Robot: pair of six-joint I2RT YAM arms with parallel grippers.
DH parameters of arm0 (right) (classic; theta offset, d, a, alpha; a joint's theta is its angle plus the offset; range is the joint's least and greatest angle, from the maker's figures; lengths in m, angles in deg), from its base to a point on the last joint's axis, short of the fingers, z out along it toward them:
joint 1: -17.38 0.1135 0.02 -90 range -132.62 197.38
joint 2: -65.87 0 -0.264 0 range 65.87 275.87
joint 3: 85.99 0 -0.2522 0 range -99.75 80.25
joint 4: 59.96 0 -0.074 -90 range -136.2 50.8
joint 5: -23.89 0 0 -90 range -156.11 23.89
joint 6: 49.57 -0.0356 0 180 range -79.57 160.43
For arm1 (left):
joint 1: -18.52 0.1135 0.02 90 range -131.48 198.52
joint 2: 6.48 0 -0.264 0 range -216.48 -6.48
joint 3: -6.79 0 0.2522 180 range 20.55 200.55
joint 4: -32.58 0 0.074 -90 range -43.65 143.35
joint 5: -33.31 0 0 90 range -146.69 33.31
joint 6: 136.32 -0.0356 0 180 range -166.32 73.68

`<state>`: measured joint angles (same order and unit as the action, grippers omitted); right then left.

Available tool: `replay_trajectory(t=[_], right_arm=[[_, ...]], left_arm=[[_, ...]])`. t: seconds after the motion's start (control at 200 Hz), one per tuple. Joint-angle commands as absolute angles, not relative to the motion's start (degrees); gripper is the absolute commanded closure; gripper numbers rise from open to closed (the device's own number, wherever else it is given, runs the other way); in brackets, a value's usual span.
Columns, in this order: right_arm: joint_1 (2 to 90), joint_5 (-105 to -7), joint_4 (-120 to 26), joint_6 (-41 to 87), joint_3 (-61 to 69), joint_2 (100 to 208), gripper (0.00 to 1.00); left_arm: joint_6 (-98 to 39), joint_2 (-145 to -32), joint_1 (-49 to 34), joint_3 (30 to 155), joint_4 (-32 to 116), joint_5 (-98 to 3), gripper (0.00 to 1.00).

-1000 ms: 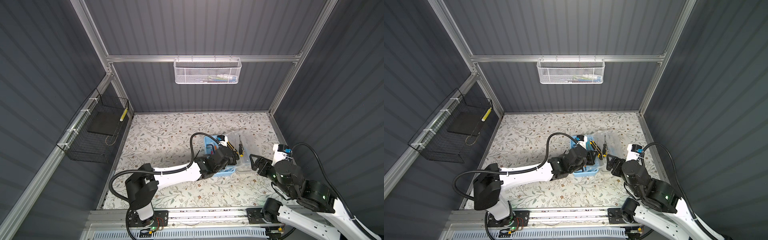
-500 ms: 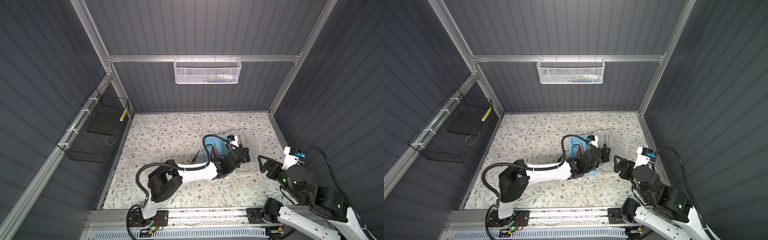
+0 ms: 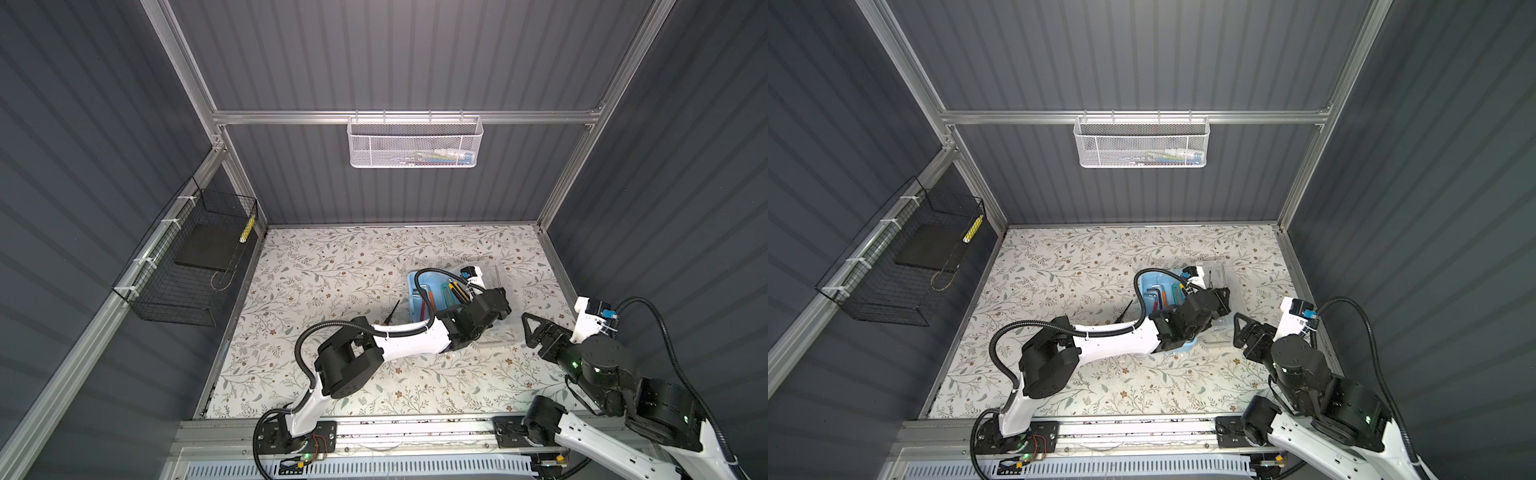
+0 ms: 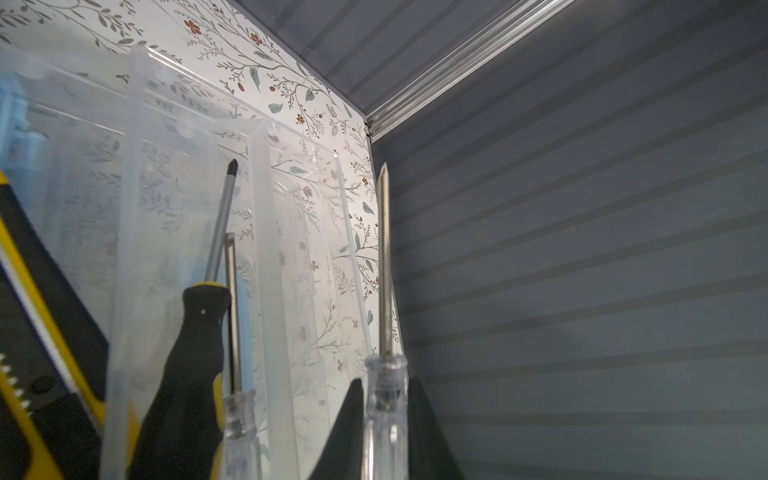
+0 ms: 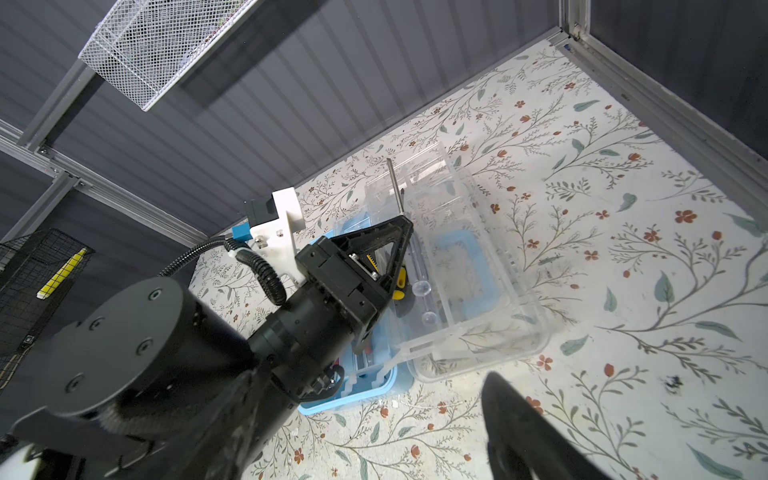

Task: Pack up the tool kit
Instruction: 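Lower the held screwdriver into the clear tray with the left gripper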

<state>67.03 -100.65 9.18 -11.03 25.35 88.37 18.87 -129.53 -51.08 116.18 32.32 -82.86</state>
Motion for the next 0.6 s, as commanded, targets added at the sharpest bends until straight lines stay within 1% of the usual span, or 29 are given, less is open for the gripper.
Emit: replay_trajectory(t=[0.0, 0.15, 0.56, 0.595], right_arm=[[66.95, -102.22, 10.31, -11.07, 25.09, 87.67, 0.17], [66.95, -102.04, 9.44, -11.04, 26.03, 87.49, 0.17], [66.95, -102.35, 9.63, -11.66, 27.19, 86.97, 0.16], [66.95, -102.44, 9.62, -11.77, 27.32, 86.97, 0.16]], left_arm=[[20.62, -131.32, -51.00, 119.17, 34.53, -83.96, 1.00], [21.89, -134.13, -50.93, 123.23, 37.37, -83.23, 1.00], [23.43, -135.66, -50.39, 123.01, 38.82, -82.82, 1.00], [23.47, -135.81, -50.34, 123.16, 38.87, -82.61, 0.98]])
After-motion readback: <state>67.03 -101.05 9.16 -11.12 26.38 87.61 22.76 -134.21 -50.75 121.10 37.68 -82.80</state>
